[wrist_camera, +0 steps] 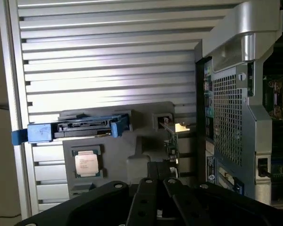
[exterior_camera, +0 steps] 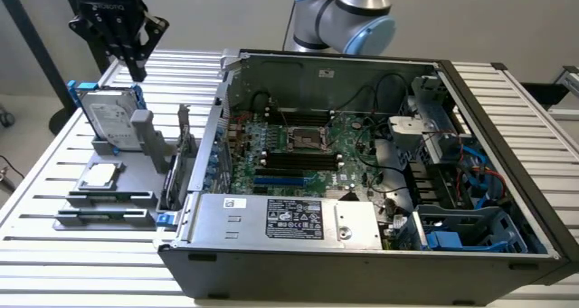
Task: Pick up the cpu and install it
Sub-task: 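Reach for the cpu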
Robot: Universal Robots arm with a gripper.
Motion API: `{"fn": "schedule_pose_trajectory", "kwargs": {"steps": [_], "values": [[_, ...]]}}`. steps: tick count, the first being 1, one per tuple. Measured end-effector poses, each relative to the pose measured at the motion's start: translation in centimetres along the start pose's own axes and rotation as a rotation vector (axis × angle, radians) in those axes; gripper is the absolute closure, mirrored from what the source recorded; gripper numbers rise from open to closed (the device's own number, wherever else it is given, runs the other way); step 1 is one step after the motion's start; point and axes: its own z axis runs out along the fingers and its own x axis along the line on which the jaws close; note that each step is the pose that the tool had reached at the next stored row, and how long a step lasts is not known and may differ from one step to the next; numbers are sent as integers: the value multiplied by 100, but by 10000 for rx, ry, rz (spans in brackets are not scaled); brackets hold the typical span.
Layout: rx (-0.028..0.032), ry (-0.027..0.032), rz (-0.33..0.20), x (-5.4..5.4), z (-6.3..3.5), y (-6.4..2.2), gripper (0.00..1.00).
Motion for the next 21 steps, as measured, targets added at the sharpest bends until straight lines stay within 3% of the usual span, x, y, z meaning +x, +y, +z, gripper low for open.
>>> {"fn": "schedule_pose_trajectory", "kwargs": {"steps": [21], "values": [[305,94,-3,955,97,-66,89]]}}
